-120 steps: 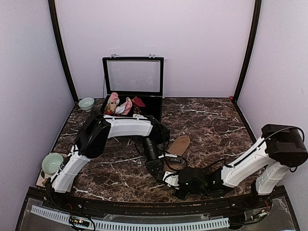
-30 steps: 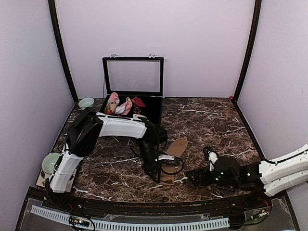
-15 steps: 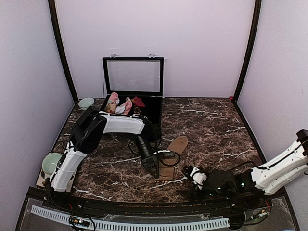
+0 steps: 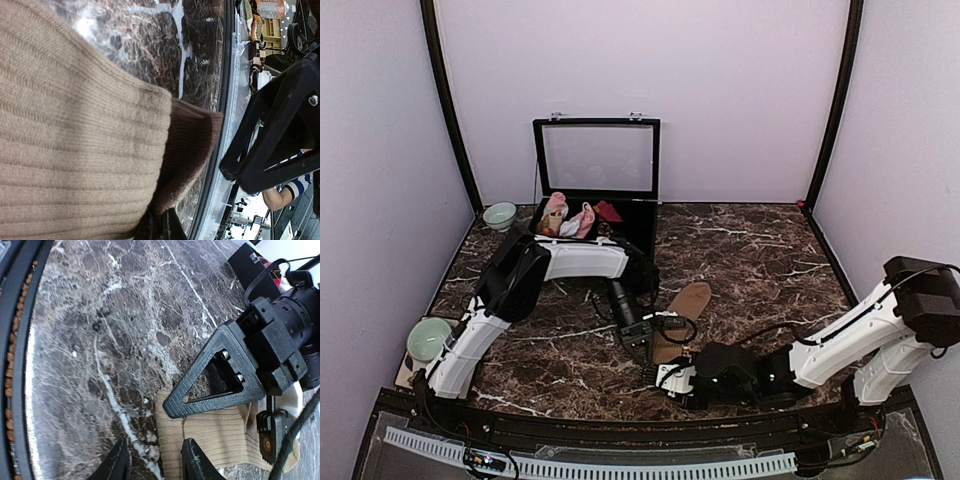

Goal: Roll the socks
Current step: Roll the sock at the center of the board.

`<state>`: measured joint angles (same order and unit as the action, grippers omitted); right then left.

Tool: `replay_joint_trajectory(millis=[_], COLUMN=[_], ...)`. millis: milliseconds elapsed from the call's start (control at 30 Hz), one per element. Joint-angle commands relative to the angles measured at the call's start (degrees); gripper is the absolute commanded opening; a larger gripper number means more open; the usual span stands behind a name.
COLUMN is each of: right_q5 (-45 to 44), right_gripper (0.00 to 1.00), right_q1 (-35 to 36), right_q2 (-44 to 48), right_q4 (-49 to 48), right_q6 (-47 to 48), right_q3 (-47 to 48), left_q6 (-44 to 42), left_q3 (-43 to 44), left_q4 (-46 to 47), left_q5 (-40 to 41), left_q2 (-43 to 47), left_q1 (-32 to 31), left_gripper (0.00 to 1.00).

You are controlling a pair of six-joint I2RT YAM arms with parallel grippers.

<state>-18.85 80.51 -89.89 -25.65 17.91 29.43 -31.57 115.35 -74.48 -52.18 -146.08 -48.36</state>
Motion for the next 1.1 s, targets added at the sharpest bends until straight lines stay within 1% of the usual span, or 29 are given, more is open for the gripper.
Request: replay_joint_trajectory(millis=[0, 67, 167, 300, 400, 533, 600, 667, 733, 833, 933, 1067], right_q5=[5.2, 7.1, 9.2, 10.9, 12.0, 13.3, 13.7, 13.8, 13.8, 16.2, 23.1, 34.8], right_gripper=[0.36, 0.35, 0.32, 0.28, 0.23, 0.09, 0.07, 0.04, 0.02, 0.01, 0.0, 0.0], right_q1=[-3.3, -4.8, -6.8, -8.7, -9.7, -10.1, -10.3, -10.4, -10.7, -11.9, -14.6, -20.1], right_q2=[-3.1, -4.1, -5.7, -7.8, -8.9, -9.8, -10.1, -10.7, -11.0, -9.9, -9.0, -11.4], right_q4=[-1.5, -1.6, -1.3, -1.2, -0.3, 1.3, 1.4, 2.0, 3.1, 1.8, -1.1, -9.3], right_q6=[5.3, 5.8, 5.7, 3.1, 0.5, -4.1, -7.8, -11.2, -15.2, -21.3, -28.5, -40.0], right_q3=[2.0, 2.3, 2.5, 2.1, 1.3, 0.3, -0.5, -1.0, -1.3, -3.1, -4.8, -8.6], left_q6=[0.3, 0.3, 0.5, -0.3, -1.4, -2.2, -2.1, -1.7, -2.0, -2.3, -4.4, -10.2], left_q3=[0.3, 0.3, 0.8, 2.0, 1.8, -0.7, -3.2, -6.5, -10.2, -18.7, -26.7, -34.0], left_q4=[3.1, 3.2, 3.3, 2.2, 1.6, 3.1, 5.4, 8.7, 11.5, 18.5, 24.6, 28.9], left_q5=[7.9, 8.1, 8.4, 8.2, 8.8, 9.3, 10.9, 10.6, 10.8, 14.4, 17.2, 14.6], left_q2=[-2.3, -2.4, -2.7, -3.1, -2.1, 2.2, 5.9, 10.4, 15.0, 22.7, 30.2, 35.7], left_q1=[0.2, 0.2, 0.2, 0.2, 0.2, 0.3, 0.7, 1.5, 2.3, 3.2, 3.4, 3.2], left_gripper=[0.0, 0.0, 0.0, 0.01, 0.06, 0.2, 0.27, 0.31, 0.33, 0.35, 0.35, 0.37])
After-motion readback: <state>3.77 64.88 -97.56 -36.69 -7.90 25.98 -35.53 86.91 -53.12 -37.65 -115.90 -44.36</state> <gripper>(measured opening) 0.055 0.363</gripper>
